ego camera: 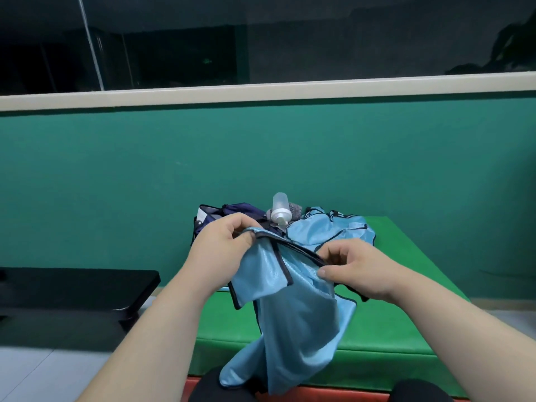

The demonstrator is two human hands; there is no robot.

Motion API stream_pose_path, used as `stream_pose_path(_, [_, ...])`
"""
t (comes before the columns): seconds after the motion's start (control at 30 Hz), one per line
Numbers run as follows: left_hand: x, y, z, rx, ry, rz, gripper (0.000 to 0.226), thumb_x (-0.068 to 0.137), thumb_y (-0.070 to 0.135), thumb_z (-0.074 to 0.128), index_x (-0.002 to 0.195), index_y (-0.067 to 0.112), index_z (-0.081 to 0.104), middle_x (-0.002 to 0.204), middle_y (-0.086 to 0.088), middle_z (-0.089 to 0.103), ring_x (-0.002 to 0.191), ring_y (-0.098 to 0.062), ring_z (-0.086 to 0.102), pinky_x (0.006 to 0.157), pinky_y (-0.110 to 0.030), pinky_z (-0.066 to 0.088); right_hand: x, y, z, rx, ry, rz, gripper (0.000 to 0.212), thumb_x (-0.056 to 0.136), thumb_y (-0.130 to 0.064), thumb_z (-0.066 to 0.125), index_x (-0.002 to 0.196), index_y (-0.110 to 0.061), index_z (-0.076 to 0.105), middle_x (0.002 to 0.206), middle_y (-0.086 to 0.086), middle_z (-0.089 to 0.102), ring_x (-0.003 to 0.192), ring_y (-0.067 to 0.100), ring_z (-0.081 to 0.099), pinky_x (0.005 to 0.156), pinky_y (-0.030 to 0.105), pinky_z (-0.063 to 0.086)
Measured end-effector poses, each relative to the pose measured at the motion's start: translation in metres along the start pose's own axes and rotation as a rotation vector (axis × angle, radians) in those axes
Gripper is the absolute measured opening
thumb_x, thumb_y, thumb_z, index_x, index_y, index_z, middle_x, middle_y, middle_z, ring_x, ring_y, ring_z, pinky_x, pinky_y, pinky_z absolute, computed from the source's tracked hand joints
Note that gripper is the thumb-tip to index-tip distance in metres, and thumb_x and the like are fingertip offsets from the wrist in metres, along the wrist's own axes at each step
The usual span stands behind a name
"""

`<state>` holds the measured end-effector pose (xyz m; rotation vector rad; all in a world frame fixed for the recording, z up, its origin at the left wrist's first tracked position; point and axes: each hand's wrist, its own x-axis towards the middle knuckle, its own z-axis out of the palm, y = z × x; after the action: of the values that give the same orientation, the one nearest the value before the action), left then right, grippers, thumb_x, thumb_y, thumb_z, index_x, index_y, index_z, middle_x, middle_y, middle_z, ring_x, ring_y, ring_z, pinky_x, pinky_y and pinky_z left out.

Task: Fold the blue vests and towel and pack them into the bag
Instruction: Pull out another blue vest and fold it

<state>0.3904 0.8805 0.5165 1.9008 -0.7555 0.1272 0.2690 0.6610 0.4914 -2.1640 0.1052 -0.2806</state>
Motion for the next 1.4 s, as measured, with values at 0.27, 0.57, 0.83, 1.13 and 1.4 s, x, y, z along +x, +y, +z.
stream_pose_path(0.27, [-0.026,-0.012,0.0,-0.16,-0.224,-0.099,0.05,0.073,-0.018,0.044,0.092,0.019,0.071,0.087,0.007,0.072,0.083,-0.004,0.065,0.064,-0.012,0.045,-0.004,-0.017,0.003,-0.101,0.1,-0.062,0.014,0.089,-0.009,0.067,0.076,-0.016,0.064,0.062,-0.009,0.054,0.056,0.009,0.046,0.056,0.023,0.038])
stream_pose_path(0.57, [-0.036,0.017,0.029,0.046,-0.239,0.078,0.044,0.061,0.065,0.066,0.098,0.042,0.067,0.095,0.02,0.069,0.092,0.002,0.064,0.085,-0.027,0.053,-0.006,-0.047,0.012,-0.325,0.099,-0.112,0.005,0.085,-0.018,0.069,0.082,-0.022,0.07,0.08,-0.005,0.071,0.064,0.0,0.053,0.063,0.021,0.045])
stream_pose_path(0.83, [-0.041,0.017,0.029,0.109,-0.181,0.134,0.012,0.085,0.028,0.074,0.076,0.035,0.069,0.076,0.026,0.068,0.07,0.007,0.06,0.067,-0.013,0.044,-0.016,-0.052,0.009,-0.283,0.097,-0.12,0.013,0.084,-0.02,0.073,0.074,-0.025,0.067,0.065,-0.013,0.061,0.059,0.002,0.048,0.059,0.021,0.04])
stream_pose_path(1.13, [-0.039,0.004,0.001,0.096,-0.081,0.121,0.016,0.085,0.019,0.071,0.073,0.029,0.067,0.071,0.023,0.066,0.061,0.003,0.055,0.061,-0.013,0.042,-0.031,-0.02,0.001,-0.124,-0.076,-0.035,0.011,0.077,-0.012,0.074,0.081,-0.019,0.066,0.069,0.0,0.06,0.065,0.011,0.049,0.064,0.03,0.041])
stream_pose_path(1.4, [-0.04,-0.016,-0.015,0.21,-0.155,-0.022,0.019,0.085,0.019,0.066,0.079,0.037,0.065,0.075,0.017,0.069,0.066,-0.005,0.06,0.073,-0.029,0.05,-0.04,-0.011,-0.01,-0.112,0.103,-0.036,0.01,0.077,-0.013,0.069,0.074,-0.018,0.062,0.067,-0.007,0.057,0.064,0.01,0.048,0.065,0.031,0.039])
